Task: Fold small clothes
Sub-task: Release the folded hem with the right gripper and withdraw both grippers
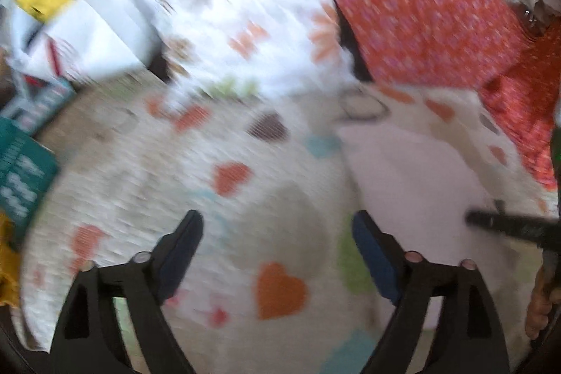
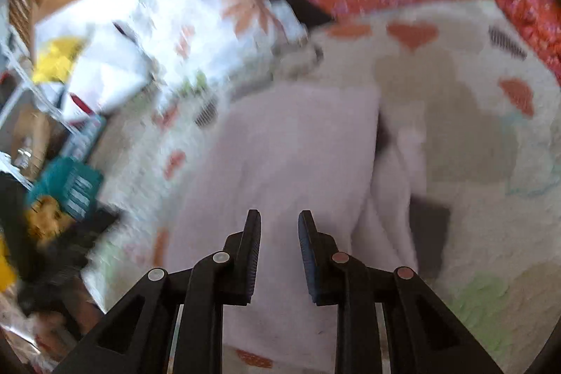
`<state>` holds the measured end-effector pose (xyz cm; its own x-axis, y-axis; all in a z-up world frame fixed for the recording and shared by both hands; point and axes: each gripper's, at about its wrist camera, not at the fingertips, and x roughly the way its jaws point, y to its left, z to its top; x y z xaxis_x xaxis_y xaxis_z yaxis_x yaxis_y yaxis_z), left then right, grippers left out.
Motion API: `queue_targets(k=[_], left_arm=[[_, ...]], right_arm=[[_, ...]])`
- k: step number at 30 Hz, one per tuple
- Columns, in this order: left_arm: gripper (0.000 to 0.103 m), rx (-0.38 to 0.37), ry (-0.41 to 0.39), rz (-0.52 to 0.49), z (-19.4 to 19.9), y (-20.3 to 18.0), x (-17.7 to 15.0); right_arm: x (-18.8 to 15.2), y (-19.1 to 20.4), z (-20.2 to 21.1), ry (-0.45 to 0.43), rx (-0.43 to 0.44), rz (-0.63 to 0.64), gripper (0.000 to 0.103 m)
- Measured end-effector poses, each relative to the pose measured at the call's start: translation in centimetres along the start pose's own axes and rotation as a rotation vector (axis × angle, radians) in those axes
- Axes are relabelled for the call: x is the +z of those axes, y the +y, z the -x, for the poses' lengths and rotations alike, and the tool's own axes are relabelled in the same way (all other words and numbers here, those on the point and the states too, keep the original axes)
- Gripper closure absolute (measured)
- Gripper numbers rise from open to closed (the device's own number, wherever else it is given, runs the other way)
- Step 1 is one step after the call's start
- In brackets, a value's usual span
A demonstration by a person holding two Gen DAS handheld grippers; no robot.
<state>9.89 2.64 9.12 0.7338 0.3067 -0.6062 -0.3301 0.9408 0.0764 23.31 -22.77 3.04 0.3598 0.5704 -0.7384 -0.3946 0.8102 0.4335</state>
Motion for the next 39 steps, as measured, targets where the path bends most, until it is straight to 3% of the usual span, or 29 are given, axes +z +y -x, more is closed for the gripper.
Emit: queue_targets(k=[2,3,6,8,14,21,30,35,39], left_arm=[[0.001,0.039,-0.066,-0.006,1.5,0.6,0.1],[0.000,0.057,-0.101,-0.013,2.3,0.7,0.1],[0.000,0.088,-0.174,-0.051,3.9,0.7,0.1],[0.000,0.067,-0.184,-0.070,4.6,0.4,-0.1],[0.000,0.074,-0.144,-0.084,5.2,-1.4,-0.7],[0.000,0.004,0.066,-0.022,2.9,-2.4,-2.4],[0.000,-0.016,0.128,-0.020,1.6,-2.4,-3.1],[0.000,-0.048,0.170,-0.028,0.7,-2.5,-3.3],[0.000,-0.060,0.182,-0.026,0.4,-2.5,-3.3]], right_arm=[[-0.4,-1.5,-1.5,0.034,-0.096,-0.040,0.093],[-0.5,-2.0,-1.3,0.026,-0.082,-0.067,0.093],[-0.6,-1.7,0.4,-0.016,-0.117,-0.068,0.089],[-1.1,-0.7,1.4,-0.048,-0.196,-0.019,0.077],[-2.1,0.4,4.1,-0.122,-0.239,-0.001,0.075],[-3.2,2.1,5.8,-0.165,-0.209,0.038,0.075],[-5.5,6.9,2.5,-0.102,-0.142,0.204,0.075],[-7.1,7.5,-1.3,0.029,-0.169,0.249,0.075],[-7.1,7.9,-0.8,0.002,-0.172,0.270,0.075]])
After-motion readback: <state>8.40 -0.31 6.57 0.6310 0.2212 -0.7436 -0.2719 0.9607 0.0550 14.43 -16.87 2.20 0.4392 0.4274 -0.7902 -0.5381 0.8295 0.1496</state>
